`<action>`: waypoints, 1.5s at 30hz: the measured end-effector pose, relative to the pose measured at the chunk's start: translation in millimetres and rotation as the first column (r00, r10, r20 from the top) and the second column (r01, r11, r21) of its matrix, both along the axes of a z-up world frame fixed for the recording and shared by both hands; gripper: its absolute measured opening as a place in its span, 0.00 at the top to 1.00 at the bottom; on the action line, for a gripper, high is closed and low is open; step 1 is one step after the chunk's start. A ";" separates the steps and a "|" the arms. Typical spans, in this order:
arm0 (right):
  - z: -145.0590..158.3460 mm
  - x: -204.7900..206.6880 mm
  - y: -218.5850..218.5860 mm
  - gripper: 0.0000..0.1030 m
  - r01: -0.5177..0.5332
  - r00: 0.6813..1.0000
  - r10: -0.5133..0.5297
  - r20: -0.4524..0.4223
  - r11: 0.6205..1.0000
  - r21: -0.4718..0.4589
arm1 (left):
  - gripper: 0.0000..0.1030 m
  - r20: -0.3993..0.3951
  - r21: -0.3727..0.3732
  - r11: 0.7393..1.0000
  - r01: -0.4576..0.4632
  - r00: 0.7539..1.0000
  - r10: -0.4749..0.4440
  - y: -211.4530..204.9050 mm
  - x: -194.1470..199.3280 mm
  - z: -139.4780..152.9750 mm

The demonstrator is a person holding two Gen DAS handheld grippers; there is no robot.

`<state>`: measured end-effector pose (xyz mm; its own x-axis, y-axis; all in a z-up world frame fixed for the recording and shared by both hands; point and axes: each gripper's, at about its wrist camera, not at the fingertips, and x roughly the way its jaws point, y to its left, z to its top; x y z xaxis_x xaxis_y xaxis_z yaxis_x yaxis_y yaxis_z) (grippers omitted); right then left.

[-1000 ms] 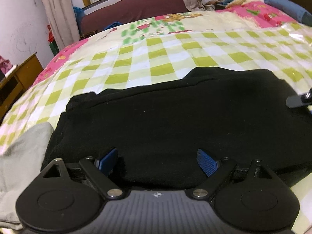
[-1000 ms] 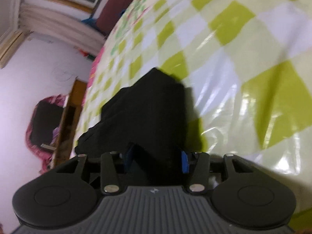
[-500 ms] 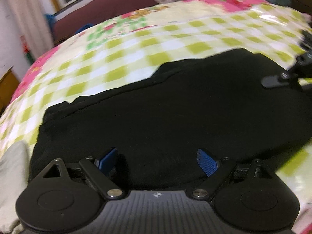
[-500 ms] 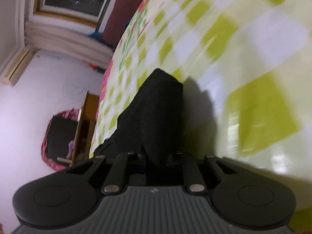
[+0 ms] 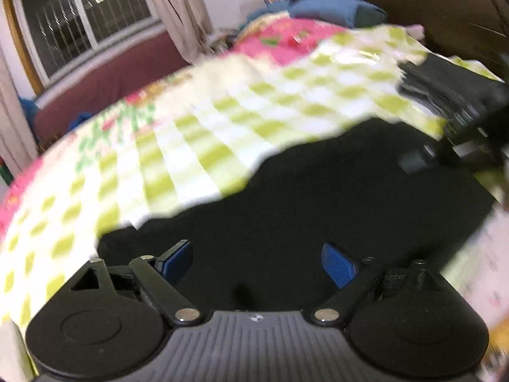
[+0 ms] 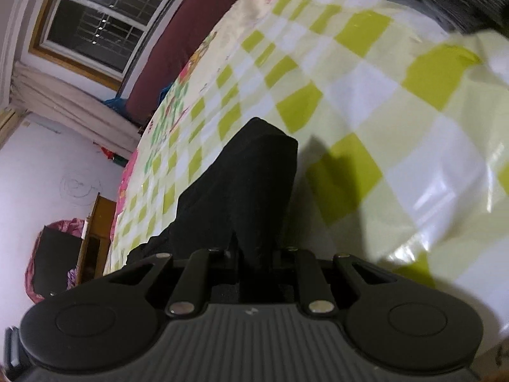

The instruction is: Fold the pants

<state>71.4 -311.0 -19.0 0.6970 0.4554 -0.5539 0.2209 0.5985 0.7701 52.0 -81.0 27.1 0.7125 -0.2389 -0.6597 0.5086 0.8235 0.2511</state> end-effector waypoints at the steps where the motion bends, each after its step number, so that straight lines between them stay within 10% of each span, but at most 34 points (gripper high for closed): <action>1: -1.2 -1.6 -1.9 0.85 0.006 1.000 -0.006 -0.005 1.000 0.007 | 0.02 0.013 -0.001 1.000 -0.013 1.000 0.013 -0.8 7.5 -0.1; 8: 2.4 -0.5 1.7 0.80 0.015 0.999 -0.016 -0.029 0.999 -0.046 | 0.01 -0.014 0.073 0.987 -0.143 0.989 0.144 -13.8 71.2 -43.4; 18: -1.9 1.4 12.5 0.72 0.023 0.997 -0.031 -0.069 0.993 -0.119 | 0.01 0.078 -0.084 0.972 -0.220 0.971 0.226 0.4 79.5 -29.1; 22: -2.3 0.9 11.9 0.71 0.028 0.996 -0.037 -0.076 0.993 -0.115 | 0.01 0.095 0.056 0.978 -0.201 0.976 0.196 -18.5 96.4 -52.8; 30: -12.7 -2.4 6.0 0.71 0.043 0.997 -0.046 -0.058 0.997 -0.062 | 0.01 0.159 -0.021 0.988 -0.156 0.975 0.157 -3.9 56.7 -41.2; 34: -14.9 -4.5 4.7 0.71 0.046 0.998 -0.048 -0.050 0.998 -0.045 | 0.01 0.138 0.117 0.987 -0.112 0.986 0.095 -11.9 53.5 -62.1; 45: -3.8 -3.1 11.8 0.78 0.054 0.996 -0.059 -0.061 0.995 -0.083 | 0.01 0.048 0.100 0.993 -0.059 0.997 0.054 25.9 -15.3 -59.0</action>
